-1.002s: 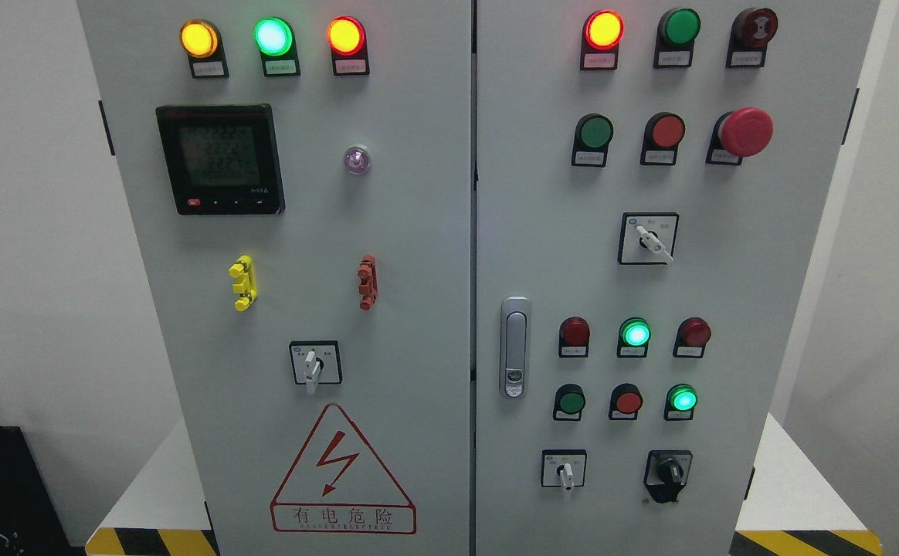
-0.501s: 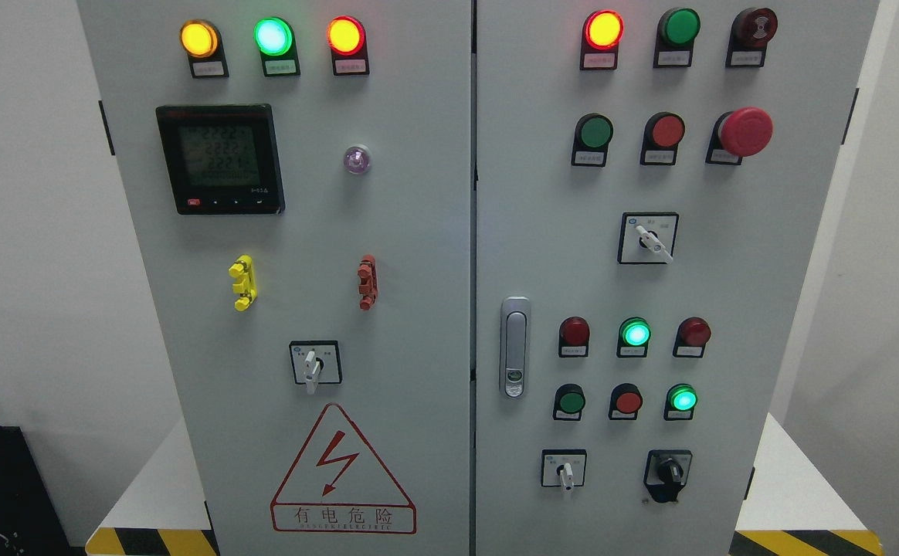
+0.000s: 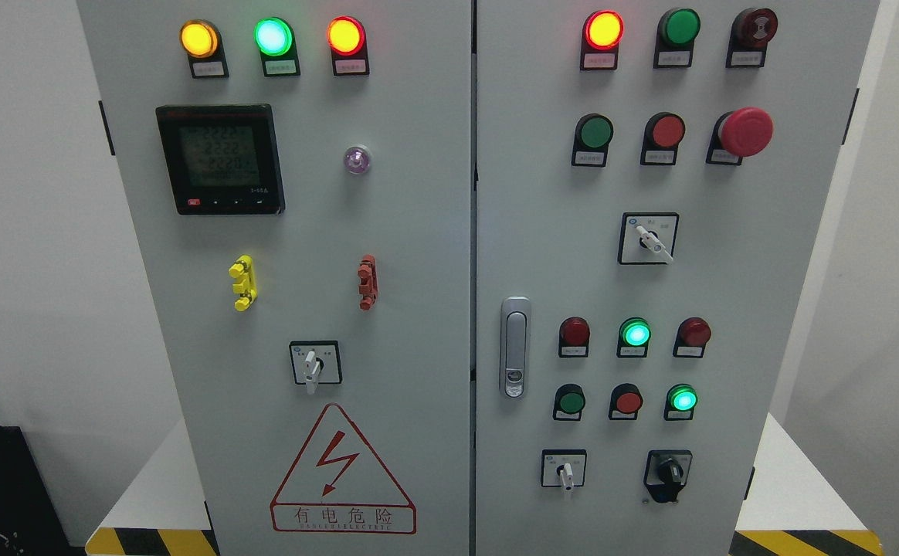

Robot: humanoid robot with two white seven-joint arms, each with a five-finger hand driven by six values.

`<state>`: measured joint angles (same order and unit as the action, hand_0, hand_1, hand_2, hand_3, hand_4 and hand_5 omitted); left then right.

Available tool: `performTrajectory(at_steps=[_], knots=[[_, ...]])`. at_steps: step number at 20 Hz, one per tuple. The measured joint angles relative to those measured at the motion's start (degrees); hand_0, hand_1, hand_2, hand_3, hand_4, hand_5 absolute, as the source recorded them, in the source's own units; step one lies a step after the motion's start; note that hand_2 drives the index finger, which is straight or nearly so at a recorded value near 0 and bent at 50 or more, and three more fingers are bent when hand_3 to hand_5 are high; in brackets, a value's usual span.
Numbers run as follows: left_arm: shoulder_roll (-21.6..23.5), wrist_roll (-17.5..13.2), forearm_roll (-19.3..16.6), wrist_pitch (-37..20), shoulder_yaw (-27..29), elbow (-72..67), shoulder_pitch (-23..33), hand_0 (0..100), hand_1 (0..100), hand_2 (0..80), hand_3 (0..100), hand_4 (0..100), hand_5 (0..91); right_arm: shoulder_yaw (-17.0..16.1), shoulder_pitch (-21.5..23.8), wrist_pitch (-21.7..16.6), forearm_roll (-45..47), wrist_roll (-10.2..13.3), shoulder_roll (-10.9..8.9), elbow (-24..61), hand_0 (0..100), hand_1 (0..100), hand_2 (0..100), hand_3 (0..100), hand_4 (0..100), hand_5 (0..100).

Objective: Turn on light switch 1

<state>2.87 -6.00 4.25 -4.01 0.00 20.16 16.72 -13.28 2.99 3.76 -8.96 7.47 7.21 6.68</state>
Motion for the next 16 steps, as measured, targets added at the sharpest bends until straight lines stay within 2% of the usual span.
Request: performTrajectory(at_steps=[2,7,9,10,12,16], knots=[[0.3,0.2,-0.1,-0.2,0.0,5.1,2.7,37,20,0.0,0,0,0.0,0.0,0.0,0.0,0.0,0.0,0.0,0.0,30,0,0,0,0,0],[2.0,-1.2,-0.1,-2.4,0.0,19.8,9.3,39,21,0.0,0,15,0.0,0.0,0.0,0.0,0.0,0.0,0.0,0.0,30,0,0,0,0,0],[2.6,-1.8,-0.1,-2.7,0.1,26.3,11.4,39,22,0.0,8,23,0.0,0.0,0.0,0.0,0.0,0.0,0.0,0.0,30,0,0,0,0,0],[2.8,-1.9,-0.1,-2.8,0.4,29.2,12.1,39,22,0.0,10,24,0.0,0.0,0.0,0.0,0.0,0.0,0.0,0.0,30,0,0,0,0,0],[3.2,-2.2,-0.1,-2.8,1.1,35.4,13.2,41,25,3.4,19,27,0.0,0.0,0.0,0.0,0.0,0.0,0.0,0.0,30,0,0,0,0,0],[4.0,-2.5,0.0,-2.9,2.7,47.7,14.4,44,28,5.4,26,31,0.0,0.0,0.0,0.0,0.0,0.0,0.0,0.0,30,0,0,0,0,0]])
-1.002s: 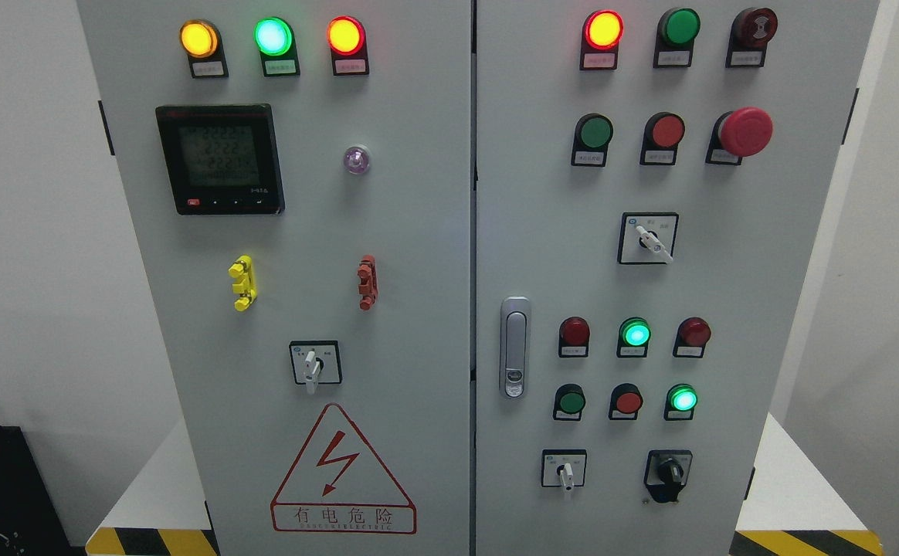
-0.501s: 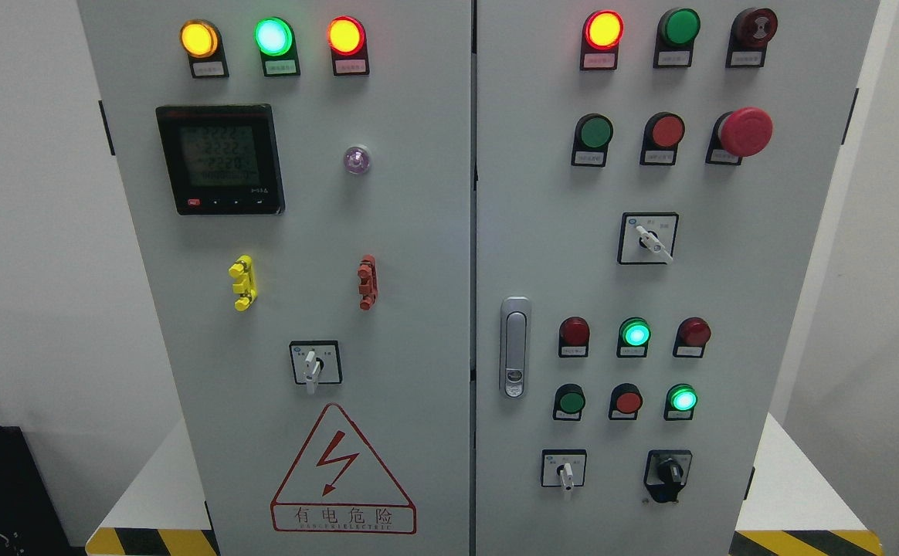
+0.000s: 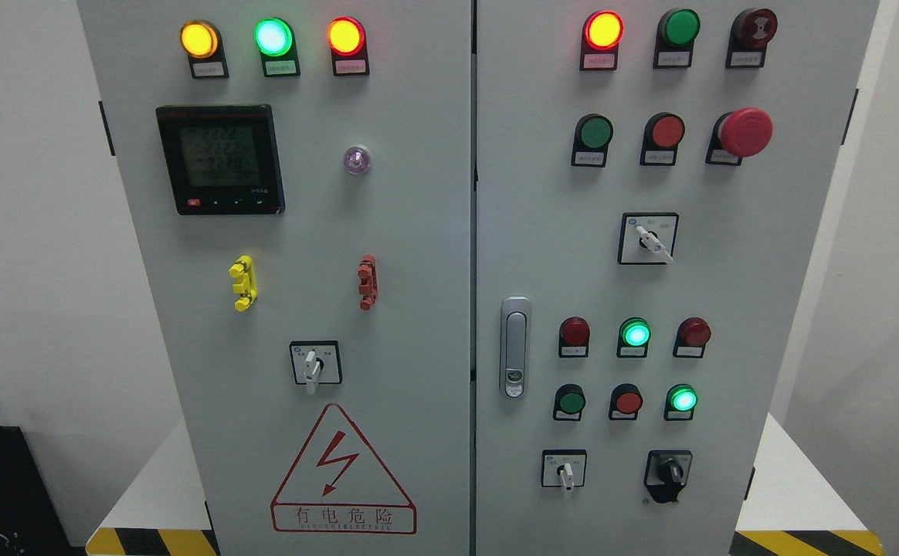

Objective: Turn on light switch 1

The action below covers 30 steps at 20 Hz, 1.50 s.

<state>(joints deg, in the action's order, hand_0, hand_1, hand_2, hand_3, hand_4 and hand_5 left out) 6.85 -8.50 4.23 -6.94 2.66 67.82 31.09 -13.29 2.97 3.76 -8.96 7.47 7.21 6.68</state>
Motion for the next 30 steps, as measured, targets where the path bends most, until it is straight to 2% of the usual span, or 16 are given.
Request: performTrajectory(at_steps=[2,5,14,15,17,19,21,22,25,30], knots=[[0.4,-0.1,0.1,-0.1,0.6,5.7,0.2,45,32,10.1,30,35,1.3,0.0,0.0,0.0,0.0,0.0,0.0,0.0,30,0,0,0,0,0],[1.0,-0.1,0.2,-0.2,1.3,13.5,-0.3,48,37,14.9,34,39,7.9,0.0,0.0,0.0,0.0,0.0,0.0,0.0,30,0,0,0,0,0],[1.8,0.5,0.4,-0.1,2.5,32.9,-3.9,56,45,21.8,41,51,22.4,0.0,0.0,0.0,0.0,0.0,0.0,0.0,30,0,0,0,0,0],[1.8,0.6,0.4,-0.1,2.6,34.4,-4.6,58,47,24.0,43,55,27.8,0.0,0.0,0.0,0.0,0.0,0.0,0.0,30,0,0,0,0,0],[1.7,1.3,0.4,-0.6,2.7,37.1,-6.5,58,49,29.9,51,65,47.9,0.0,0.0,0.0,0.0,0.0,0.0,0.0,30,0,0,0,0,0],[1.5,2.3,0.4,-0.7,2.7,39.4,-8.3,51,52,34.5,58,73,66.5,0.0,0.0,0.0,0.0,0.0,0.0,0.0,30,0,0,0,0,0],[0.9,3.7,0.3,-0.8,2.5,41.3,-10.5,45,57,36.9,63,76,73.6,0.0,0.0,0.0,0.0,0.0,0.0,0.0,30,0,0,0,0,0],[0.7,4.5,0.2,0.3,2.5,42.1,-11.7,35,62,38.9,65,78,77.5,0.0,0.0,0.0,0.0,0.0,0.0,0.0,30,0,0,0,0,0],[-0.1,6.9,0.0,5.3,2.3,44.1,-15.1,17,65,42.7,68,80,79.4,0.0,0.0,0.0,0.0,0.0,0.0,0.0,30,0,0,0,0,0],[-2.0,9.4,-0.5,13.1,1.8,46.5,-21.1,9,66,48.9,71,81,78.9,0.0,0.0,0.0,0.0,0.0,0.0,0.0,30,0,0,0,0,0]])
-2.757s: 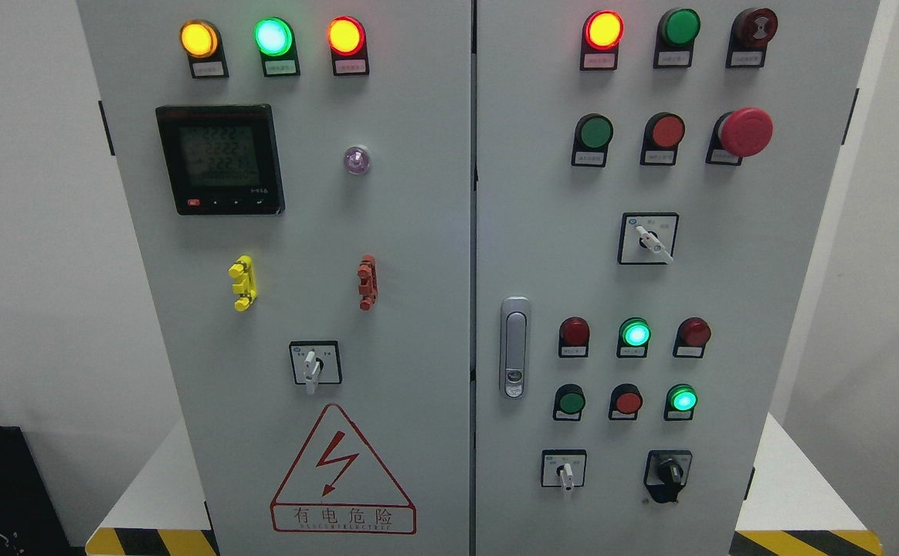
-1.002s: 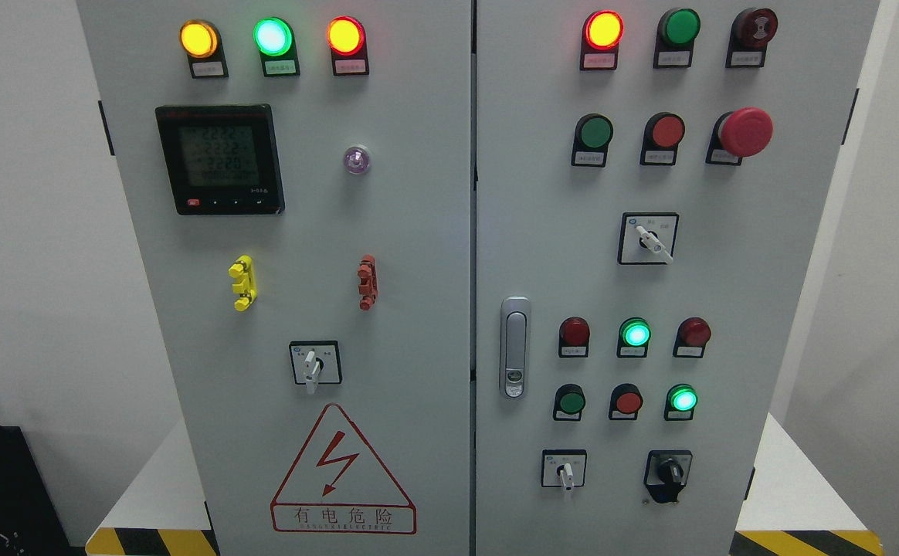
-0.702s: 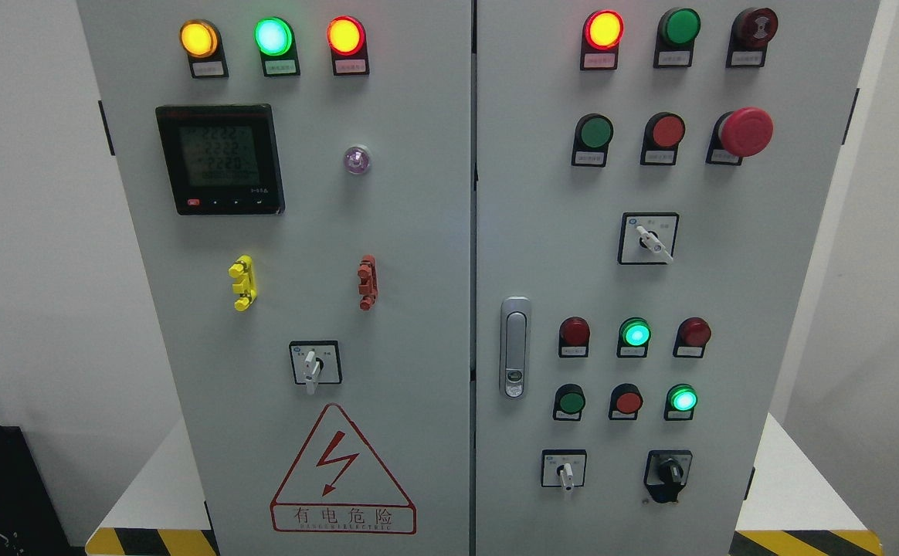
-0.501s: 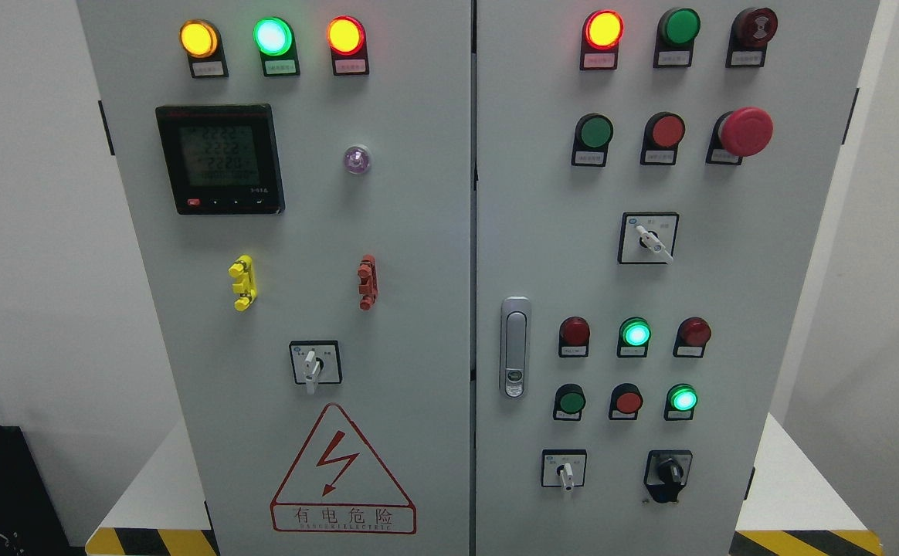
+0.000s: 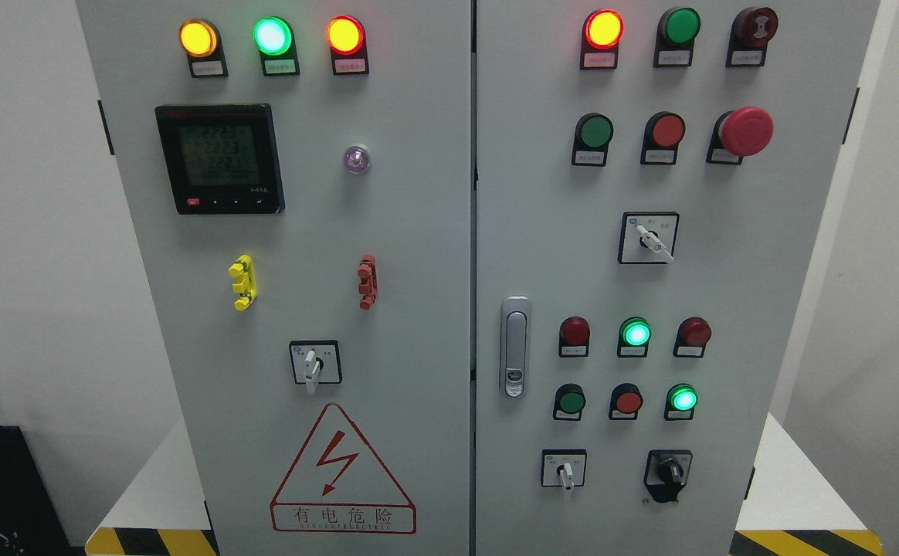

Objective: Turn on light switch 1

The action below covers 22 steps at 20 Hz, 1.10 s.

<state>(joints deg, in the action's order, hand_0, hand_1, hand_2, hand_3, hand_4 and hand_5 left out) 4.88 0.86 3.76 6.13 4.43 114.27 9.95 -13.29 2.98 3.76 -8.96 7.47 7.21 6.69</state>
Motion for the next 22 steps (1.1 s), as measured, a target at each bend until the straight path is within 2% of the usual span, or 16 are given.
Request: performTrajectory(at_steps=[10,22], knots=[[-3.5,5.2,-5.4,8.6,-2.5,2.4,-9.4,5,71,48.6,70,81,78.8,0.0,0.0,0.0,0.0,0.0,0.0,0.0,30,0,0,0,0,0],[-7.4,6.6,-9.0,15.3,-4.0,3.2,-17.0,4,69,48.6,68,81,78.7,0.0,0.0,0.0,0.0,0.0,0.0,0.0,30,0,0,0,0,0]])
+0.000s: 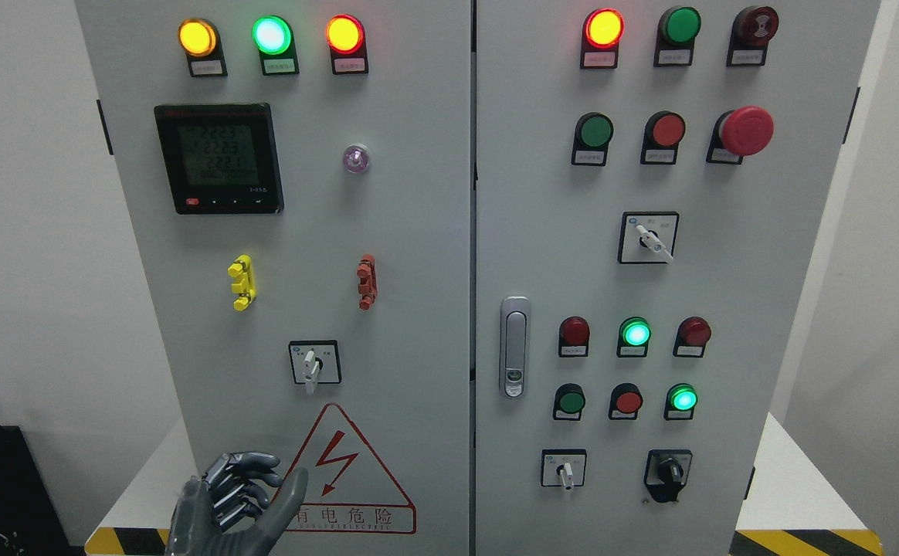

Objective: Turn on light switch 1

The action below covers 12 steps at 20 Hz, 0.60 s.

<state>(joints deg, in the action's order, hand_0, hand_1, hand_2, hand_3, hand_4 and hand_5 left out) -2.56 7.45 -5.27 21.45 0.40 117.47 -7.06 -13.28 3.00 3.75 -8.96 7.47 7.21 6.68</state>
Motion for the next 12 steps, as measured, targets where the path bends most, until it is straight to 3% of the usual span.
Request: performTrajectory(at_steps=[12], knots=[[-3.1,2.3,-3.3,3.7,-1.4,0.2,-4.6,7,70,48.6,68,81,78.4,0.0,0.0,0.0,0.0,0.0,0.0,0.0,30,0,0,0,0,0]])
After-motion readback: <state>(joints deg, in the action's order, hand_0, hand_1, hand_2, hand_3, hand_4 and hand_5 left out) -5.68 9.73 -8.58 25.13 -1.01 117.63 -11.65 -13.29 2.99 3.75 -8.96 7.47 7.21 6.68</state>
